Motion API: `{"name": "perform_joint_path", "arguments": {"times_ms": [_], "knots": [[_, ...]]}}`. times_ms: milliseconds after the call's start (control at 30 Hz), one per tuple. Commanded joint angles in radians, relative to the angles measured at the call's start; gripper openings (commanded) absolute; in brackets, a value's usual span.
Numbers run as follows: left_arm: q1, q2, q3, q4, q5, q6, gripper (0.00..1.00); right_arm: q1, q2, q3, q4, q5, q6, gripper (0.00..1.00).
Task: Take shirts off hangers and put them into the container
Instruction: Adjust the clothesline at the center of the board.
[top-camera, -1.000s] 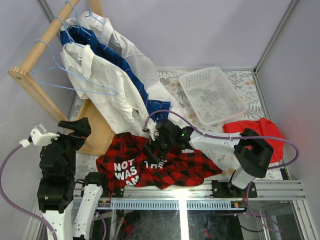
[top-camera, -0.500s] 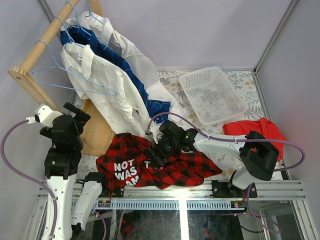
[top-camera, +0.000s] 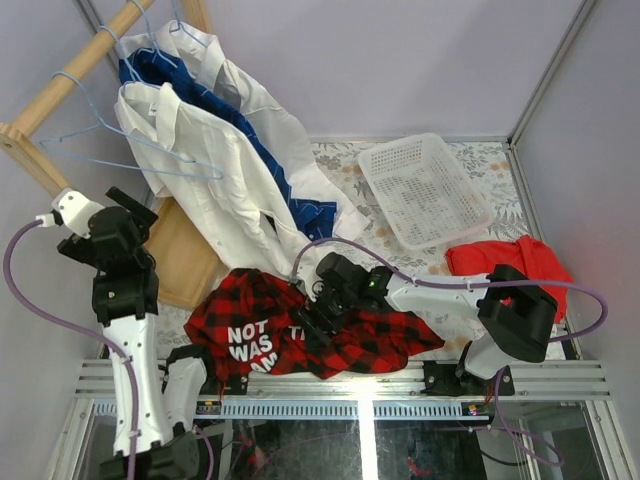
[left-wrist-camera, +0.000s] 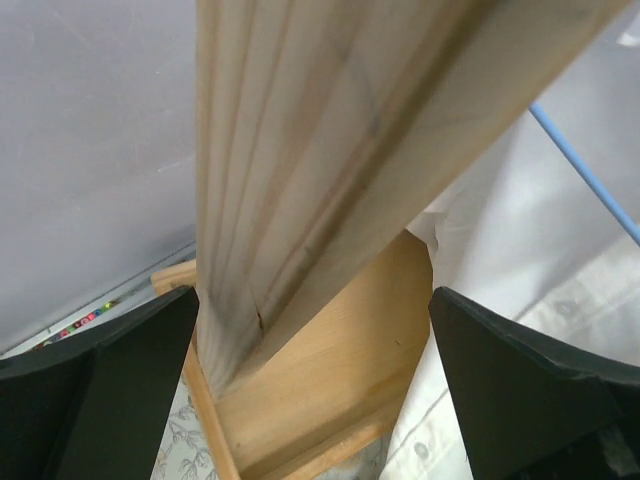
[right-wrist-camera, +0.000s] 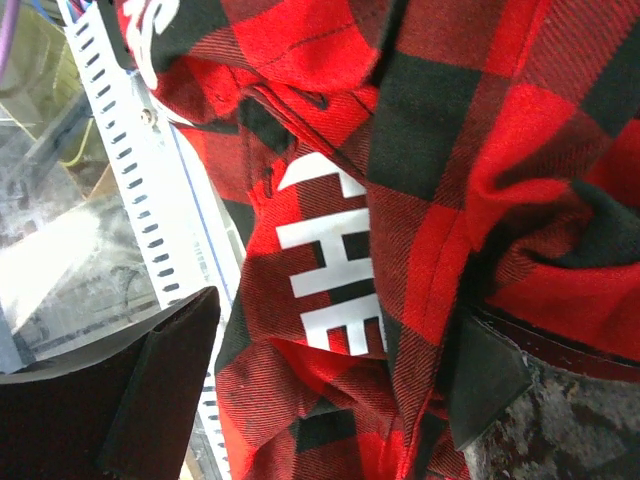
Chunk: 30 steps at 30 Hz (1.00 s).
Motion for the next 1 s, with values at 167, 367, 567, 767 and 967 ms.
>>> {"name": "perform_joint_path", "arguments": {"times_ms": [167, 367, 567, 767, 967], "knots": [[0.178, 0.055, 0.015, 0.047, 0.407, -0.051, 1.0, 0.007, 0.026, -0.001, -0.042, 0.166, 0.001, 0.96], [0.179, -0.045, -0.012, -0.051, 0.542, -0.109, 1.0, 0.032, 0.08, 0.038, -0.066, 0.222, -0.039, 0.99], [0.178, -0.132, -0.023, -0.102, 0.53, -0.14, 1.0, 0.112, 0.066, 0.031, -0.037, 0.302, -0.046, 0.99], [0.178, 0.004, 0.027, -0.105, 0.394, -0.062, 1.0, 0.158, 0.116, 0.0, 0.035, 0.423, 0.009, 1.0], [0.182, 0.011, 0.032, -0.057, 0.299, -0.036, 1.0, 0.17, 0.09, -0.043, 0.088, 0.411, 0.068, 0.99]]}}
